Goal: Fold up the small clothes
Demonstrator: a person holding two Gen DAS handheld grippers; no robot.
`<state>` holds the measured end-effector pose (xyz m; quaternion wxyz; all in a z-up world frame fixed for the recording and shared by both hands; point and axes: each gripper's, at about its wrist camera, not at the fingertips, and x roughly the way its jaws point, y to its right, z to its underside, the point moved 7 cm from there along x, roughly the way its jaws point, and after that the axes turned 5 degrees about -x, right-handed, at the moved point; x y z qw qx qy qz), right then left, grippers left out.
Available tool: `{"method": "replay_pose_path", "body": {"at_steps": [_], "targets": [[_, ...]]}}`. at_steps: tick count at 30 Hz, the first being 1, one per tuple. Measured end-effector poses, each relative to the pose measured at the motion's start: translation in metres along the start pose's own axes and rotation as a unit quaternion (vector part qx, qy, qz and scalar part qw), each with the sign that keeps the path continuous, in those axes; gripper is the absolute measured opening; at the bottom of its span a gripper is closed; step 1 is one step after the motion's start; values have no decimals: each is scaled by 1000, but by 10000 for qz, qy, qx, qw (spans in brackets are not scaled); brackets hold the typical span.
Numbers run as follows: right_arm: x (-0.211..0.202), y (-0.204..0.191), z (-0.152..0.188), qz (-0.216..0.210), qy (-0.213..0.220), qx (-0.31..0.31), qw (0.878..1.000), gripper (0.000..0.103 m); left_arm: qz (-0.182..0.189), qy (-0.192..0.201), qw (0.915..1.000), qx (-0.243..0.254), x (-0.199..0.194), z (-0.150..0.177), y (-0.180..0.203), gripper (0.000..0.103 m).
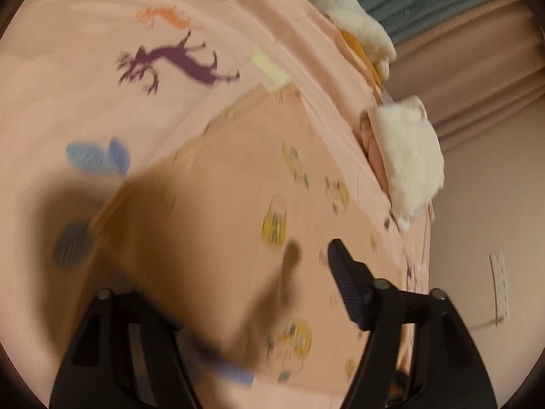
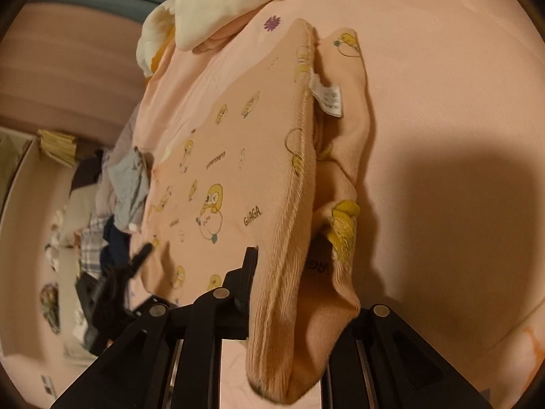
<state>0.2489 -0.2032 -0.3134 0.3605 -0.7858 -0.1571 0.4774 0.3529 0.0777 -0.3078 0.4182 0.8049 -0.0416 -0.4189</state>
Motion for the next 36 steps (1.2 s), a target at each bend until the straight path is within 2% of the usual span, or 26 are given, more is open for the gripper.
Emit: {"method": "replay_pose_path", "body": {"at_steps": [2,3,4,5,6,8,13,16,18,22,23,24,26,27,30,33,36], "targets": [[4,-1,-2,-16,35,27,10000,12,-85,150,9998,-36,5,-9,3,71],[5,1,-3,-63,59,63,9999,12,-189,213,9996,-11,13,-16,4,63],[6,1,-4,-126,98,84,9998,12,-438,260,9987,7,20,-20,4,50],[8,2,-6,-169,132,72,9997,12,-789,266,9965,47,25,-24,1,21],[10,2,-7,-211,183,54,9996,12,-890,191,9958,95,29,-25,1,19],[14,1,-11,-295,285,-59,9991,11,-774,248,9965,186,22,-26,6,14],[4,-2,-12,-548,313,-134,9979,8,-572,316,9957,662,-25,-16,19,13],[-14,-5,-6,-969,418,-15,9944,8,-595,269,9939,891,-54,2,13,14],[-26,-10,3,-992,447,-123,9940,8,-693,200,9908,1145,-73,16,1,15],[-33,-16,35,-718,260,-397,9963,8,-707,-218,9942,786,-91,40,-37,16],[-33,-16,44,-663,282,-456,9964,8,-671,-293,9950,674,-95,46,-46,20],[-33,-14,49,-572,328,-491,9966,8,-643,-327,9962,492,-101,52,-58,21],[-32,-4,57,-182,474,-567,9971,8,-412,-141,9985,342,-113,60,-72,22],[-30,0,60,-122,442,-522,9976,8,-400,-8,9985,371,-118,63,-75,23],[-37,5,58,-89,416,-372,9984,8,-924,145,9891,1140,-124,75,-73,19],[-48,8,58,536,512,-580,9956,8,-1205,233,9851,1202,-123,79,-77,17],[-52,7,63,968,571,-834,9902,8,-1342,275,9809,1383,-126,82,-82,17]]}}
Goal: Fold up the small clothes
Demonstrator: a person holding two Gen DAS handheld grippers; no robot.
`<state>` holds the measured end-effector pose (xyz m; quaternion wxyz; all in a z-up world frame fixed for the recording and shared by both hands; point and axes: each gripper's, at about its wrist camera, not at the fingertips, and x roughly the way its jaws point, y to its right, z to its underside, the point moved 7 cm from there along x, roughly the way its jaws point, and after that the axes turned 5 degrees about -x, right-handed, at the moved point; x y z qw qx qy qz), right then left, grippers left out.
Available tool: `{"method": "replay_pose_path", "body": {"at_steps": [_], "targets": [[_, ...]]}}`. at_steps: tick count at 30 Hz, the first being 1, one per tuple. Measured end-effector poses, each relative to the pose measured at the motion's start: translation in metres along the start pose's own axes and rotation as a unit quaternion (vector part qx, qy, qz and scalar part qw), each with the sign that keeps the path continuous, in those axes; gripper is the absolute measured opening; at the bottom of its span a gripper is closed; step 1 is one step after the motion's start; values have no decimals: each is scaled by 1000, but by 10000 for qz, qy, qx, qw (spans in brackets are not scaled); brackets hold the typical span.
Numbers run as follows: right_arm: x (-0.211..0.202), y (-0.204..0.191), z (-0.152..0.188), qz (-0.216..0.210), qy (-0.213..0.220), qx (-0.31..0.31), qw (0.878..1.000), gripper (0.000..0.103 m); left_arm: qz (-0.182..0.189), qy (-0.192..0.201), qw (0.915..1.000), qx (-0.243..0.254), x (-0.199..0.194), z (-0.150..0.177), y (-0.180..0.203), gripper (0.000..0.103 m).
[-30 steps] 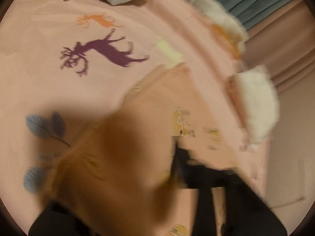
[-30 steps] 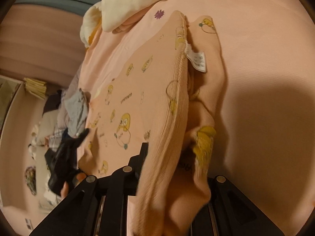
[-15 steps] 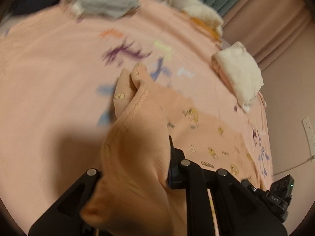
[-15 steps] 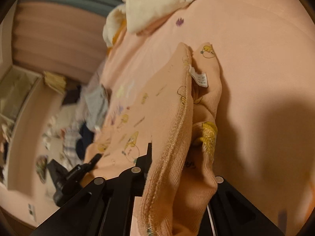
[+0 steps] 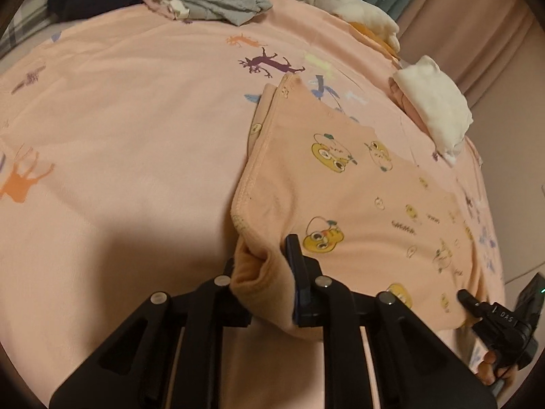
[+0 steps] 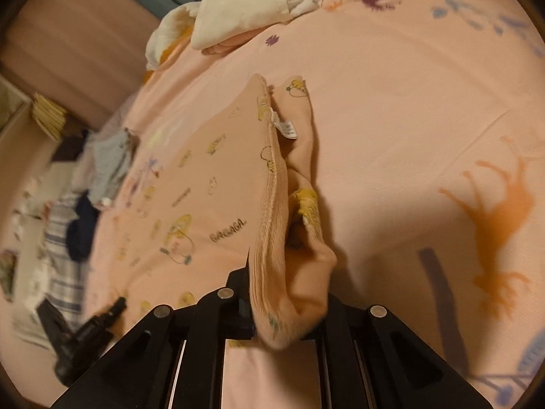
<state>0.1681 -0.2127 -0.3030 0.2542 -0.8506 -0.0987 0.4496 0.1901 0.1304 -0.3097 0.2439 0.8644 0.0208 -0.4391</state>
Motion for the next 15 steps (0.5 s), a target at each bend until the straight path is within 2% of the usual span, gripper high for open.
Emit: {"method": "replay_pose_path", "body": {"at_steps": [3,6,11,15], "targets": [[-4,1,6,531,88,-557,9970,8,-363,105,9992,143,-10,2,-9,18],[-10,6,7,846,167,-821,9929,8,-423,152,9990,-21,-15,0,-28,19],[-17,20,7,686,121,-386,9968,8,-304,249,9992,-101,-23,-2,-40,19],[-21,24,9,680,173,-239,9972,8,-610,352,9974,164,-26,0,-34,21]]}}
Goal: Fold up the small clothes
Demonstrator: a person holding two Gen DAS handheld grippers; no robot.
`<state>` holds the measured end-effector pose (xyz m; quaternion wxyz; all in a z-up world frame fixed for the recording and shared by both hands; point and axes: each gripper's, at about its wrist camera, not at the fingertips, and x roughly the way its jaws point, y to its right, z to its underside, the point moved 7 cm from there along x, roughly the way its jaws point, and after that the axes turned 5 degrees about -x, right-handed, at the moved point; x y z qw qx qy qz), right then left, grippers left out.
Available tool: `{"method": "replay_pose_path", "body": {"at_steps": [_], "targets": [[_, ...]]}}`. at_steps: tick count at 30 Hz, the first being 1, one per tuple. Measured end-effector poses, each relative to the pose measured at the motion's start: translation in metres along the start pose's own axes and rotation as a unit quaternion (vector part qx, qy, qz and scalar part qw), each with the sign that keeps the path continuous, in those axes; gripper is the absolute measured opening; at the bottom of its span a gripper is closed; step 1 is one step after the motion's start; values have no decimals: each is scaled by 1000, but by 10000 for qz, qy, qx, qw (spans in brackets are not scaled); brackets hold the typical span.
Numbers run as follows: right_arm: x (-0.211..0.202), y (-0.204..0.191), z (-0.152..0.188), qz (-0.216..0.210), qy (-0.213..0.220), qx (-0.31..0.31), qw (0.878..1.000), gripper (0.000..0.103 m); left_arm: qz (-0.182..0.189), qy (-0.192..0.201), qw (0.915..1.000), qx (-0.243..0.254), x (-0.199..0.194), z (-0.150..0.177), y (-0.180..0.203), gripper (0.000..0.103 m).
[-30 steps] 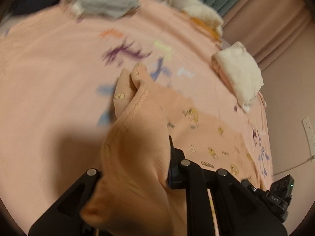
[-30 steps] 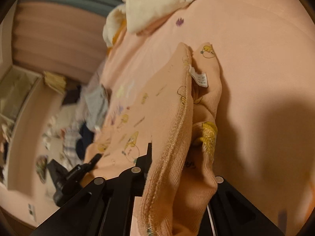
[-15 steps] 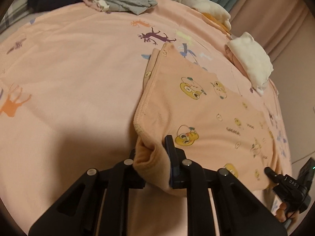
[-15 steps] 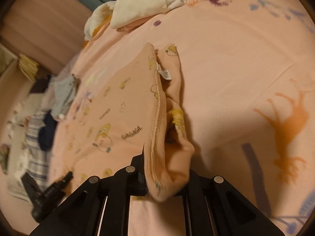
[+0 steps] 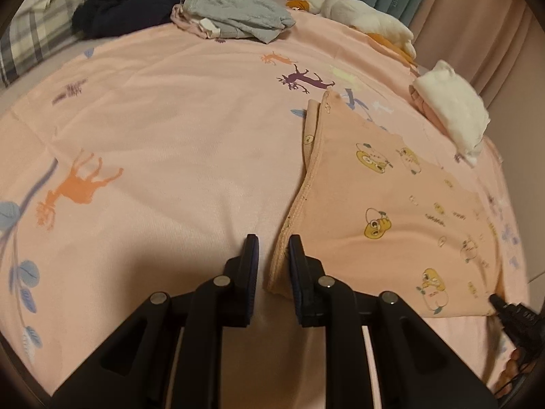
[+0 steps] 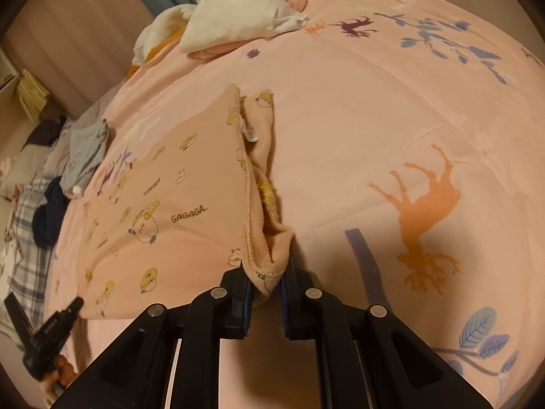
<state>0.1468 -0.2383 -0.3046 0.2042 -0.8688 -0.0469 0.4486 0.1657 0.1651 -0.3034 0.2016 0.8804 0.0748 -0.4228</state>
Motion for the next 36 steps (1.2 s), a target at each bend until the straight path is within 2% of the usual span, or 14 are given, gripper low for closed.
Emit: {"method": "replay_pose_path", "body": {"at_steps": [4,7,9,12,16,18,20,22,28,33,36], "targets": [[-4,3,4,-81,-28,272,9996,8,-102,-44,9999,-76,4,-2,-1,23],[-9,0,3,263,15,110,9996,8,-96,-55,9998,-154,6,-3,-2,24],[-14,-1,2,589,93,-110,9982,9,-222,-3,9998,-13,6,-3,1,24],[-20,6,0,1057,170,-115,9942,9,-385,102,9991,134,7,0,5,26],[-27,6,-3,1071,239,-155,9938,9,-545,174,9981,213,11,0,7,29],[-35,7,-5,1406,382,-234,9890,9,-602,167,9979,176,12,-1,7,30],[-48,11,-10,2079,596,-373,9756,9,-658,138,9977,90,14,-2,7,31],[-61,12,-15,2283,781,-466,9693,9,-710,116,9974,55,14,-2,9,33],[-76,3,-28,1361,1068,-255,9846,9,-908,245,9955,64,19,-1,15,47],[-50,-30,-32,1076,1135,-909,9835,9,-897,253,9956,13,21,-2,16,52],[-12,-29,-18,946,562,-909,9898,9,-819,253,9963,-13,20,-2,15,53]]}}
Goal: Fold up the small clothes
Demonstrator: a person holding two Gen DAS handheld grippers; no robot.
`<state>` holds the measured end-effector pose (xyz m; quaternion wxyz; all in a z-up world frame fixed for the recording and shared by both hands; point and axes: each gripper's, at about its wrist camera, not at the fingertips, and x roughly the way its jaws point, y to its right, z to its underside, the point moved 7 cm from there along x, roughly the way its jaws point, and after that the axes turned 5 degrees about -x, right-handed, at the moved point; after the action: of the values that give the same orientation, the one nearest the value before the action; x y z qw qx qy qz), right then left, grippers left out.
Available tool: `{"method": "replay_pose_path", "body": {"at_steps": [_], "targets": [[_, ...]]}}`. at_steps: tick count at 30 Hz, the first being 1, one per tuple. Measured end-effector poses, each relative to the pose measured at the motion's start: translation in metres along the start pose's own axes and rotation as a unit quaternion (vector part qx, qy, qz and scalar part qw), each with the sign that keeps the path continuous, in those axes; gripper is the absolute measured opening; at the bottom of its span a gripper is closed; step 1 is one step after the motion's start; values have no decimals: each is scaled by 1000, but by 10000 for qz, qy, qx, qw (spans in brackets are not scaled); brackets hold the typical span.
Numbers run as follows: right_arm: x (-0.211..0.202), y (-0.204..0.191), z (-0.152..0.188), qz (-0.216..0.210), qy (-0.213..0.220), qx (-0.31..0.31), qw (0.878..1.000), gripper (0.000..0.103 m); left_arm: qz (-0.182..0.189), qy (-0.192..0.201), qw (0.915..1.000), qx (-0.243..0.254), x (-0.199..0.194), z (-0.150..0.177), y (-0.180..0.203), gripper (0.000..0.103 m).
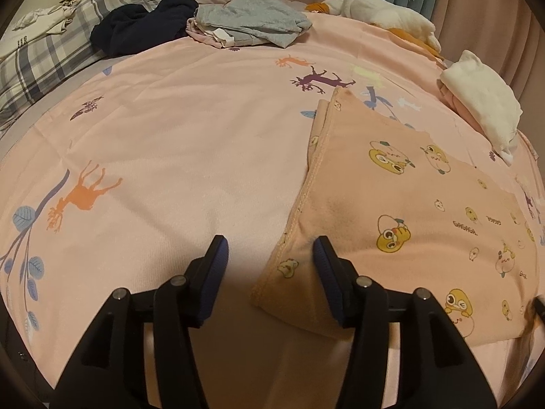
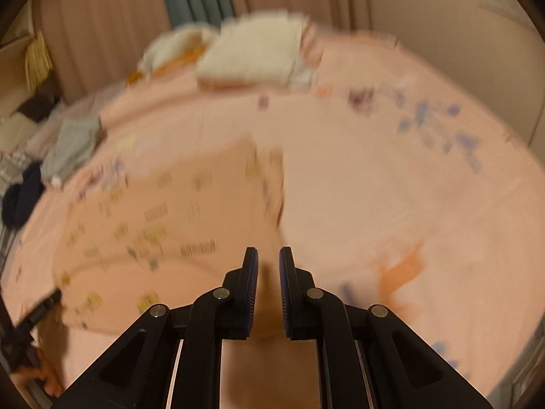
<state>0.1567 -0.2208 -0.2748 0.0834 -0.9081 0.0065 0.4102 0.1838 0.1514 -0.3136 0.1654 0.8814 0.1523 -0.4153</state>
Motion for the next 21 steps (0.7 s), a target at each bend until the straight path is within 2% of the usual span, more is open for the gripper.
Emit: {"method": "replay_pose_path", "body": {"at_steps": [2,7,12,15,17,21], "targets": [[20,7,15,-106,-312,221,9992,9,65,-7,10000,-8,0,0,-1,54],[19,24,13,-572,-163,707,9957,9,123,-130,9998,13,-3,3,-1,54],[26,27,20,-406,-8,917,9950,11,463,-403,9979,-200,-14,15,2,57],[23,21,18,-156,14,662,9977,11,797,-593,9950,-49,-23,27,12,58],[22,20,19,-71,79,424,9990,11,892,-669,9938,3,-28,35,16,58],[22,28,19,-307,100,658,9973,12,1033,-729,9920,-48,-40,53,27,58]]}}
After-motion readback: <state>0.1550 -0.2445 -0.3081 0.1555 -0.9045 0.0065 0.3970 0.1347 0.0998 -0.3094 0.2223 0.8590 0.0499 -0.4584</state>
